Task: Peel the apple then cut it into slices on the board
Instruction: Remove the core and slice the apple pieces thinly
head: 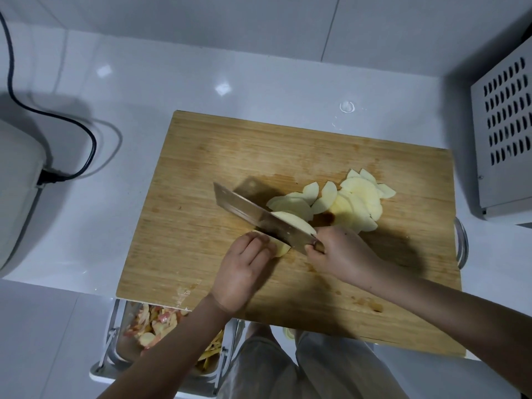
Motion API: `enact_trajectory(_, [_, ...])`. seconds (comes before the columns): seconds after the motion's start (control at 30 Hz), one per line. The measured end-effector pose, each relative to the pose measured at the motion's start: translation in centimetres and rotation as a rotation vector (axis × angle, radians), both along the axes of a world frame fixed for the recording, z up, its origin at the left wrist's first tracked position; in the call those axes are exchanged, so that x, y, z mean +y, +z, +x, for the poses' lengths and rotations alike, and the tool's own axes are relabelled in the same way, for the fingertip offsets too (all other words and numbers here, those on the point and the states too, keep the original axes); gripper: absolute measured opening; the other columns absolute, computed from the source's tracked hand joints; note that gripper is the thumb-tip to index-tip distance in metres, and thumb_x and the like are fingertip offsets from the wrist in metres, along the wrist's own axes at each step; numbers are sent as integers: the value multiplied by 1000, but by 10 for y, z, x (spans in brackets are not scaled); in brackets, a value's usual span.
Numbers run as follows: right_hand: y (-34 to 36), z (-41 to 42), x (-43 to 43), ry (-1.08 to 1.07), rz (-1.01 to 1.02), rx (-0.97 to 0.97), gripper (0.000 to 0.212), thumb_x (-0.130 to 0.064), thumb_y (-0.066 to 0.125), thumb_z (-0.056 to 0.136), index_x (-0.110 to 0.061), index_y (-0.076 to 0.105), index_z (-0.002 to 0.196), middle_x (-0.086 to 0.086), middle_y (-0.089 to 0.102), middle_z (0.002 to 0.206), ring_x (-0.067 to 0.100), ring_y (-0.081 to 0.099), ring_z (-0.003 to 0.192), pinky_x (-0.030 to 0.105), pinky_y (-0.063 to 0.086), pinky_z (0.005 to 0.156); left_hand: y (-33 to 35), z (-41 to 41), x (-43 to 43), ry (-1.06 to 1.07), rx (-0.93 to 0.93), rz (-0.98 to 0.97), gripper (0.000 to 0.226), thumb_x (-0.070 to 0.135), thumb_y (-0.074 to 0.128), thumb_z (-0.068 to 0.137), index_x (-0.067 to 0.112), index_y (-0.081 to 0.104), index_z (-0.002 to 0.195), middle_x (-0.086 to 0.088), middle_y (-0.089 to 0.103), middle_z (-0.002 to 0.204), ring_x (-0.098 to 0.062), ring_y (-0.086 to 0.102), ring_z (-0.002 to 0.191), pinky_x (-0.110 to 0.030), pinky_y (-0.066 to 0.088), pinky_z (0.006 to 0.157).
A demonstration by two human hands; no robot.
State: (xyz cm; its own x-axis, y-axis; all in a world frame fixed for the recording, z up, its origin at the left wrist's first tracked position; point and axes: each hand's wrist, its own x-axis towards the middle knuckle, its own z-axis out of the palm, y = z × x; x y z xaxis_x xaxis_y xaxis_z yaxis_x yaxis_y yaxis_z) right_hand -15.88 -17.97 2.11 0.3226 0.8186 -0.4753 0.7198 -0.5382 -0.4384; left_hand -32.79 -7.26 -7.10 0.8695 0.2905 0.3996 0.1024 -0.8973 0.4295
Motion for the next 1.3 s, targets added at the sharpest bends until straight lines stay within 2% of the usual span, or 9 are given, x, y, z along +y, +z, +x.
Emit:
enact_trajectory(0.2, [29,1,-14,-26,21,-2,32,-27,52,93,-33,39,65,-14,44,55,0,43,45,10,36,44,-5,-2,1,22,57,10,34,7,76,75,5,62,105,-15,66,105,-27,53,104,-39,46,89])
enact_trajectory(0.33, [34,-1,-17,45,-2,-78,12,-29,47,95,-28,54,85,-15,44,57,0,43,47,14,30,42,-5,-1,2,13,31,2,24,13,66,82,5,62,104,-15,68,104,-27,53,103,-40,47,88])
enact_trajectory(0.43, [31,0,-17,83,-5,-118,14,-29,45,96,-24,57,91,-14,43,57,1,41,46,15,26,42,-5,0,2,5,14,-9,26,15,66,82,9,58,106,-14,68,104,-26,54,103,-41,50,86])
enact_trajectory(0.57, [19,0,-11,100,-5,-112,18,-28,44,96,-20,60,92,-14,45,59,1,42,49,14,26,44,-5,-1,3,-3,0,-9,35,10,74,77,10,56,108,-13,67,105,-26,55,103,-41,50,86])
enact_trajectory(0.77, [-6,-8,3,80,-8,-76,19,-26,46,95,-16,62,95,-9,51,64,7,53,56,15,35,46,-2,2,3,-10,-57,2,25,14,63,83,9,55,107,-9,59,108,-24,53,103,-34,45,92])
enact_trajectory(0.87, [1,-4,0,19,0,-6,15,-26,50,94,-17,62,90,-13,46,60,-1,45,50,12,29,41,-1,1,2,-10,-55,-6,26,14,63,84,8,56,108,-10,61,107,-24,53,103,-35,46,91])
enact_trajectory(0.97, [13,1,-9,-29,36,19,12,-26,52,93,-22,58,84,-13,47,58,-2,44,48,10,35,43,-2,0,1,13,-33,-18,24,16,58,87,8,55,109,-9,58,110,-25,52,104,-36,46,90])
enact_trajectory(1.03, [23,1,-15,-23,41,9,13,-26,52,93,-27,53,80,-14,47,57,-1,47,48,12,35,43,-4,-1,0,36,-12,-11,24,17,58,86,8,54,108,-13,63,106,-26,51,104,-38,46,88])
enact_trajectory(1.3, [26,-3,-19,53,34,-89,15,-28,46,95,-23,61,93,-14,46,60,1,46,51,14,28,45,-3,0,0,21,-21,-32,18,15,61,86,6,60,101,-16,67,99,-26,55,97,-41,50,81])
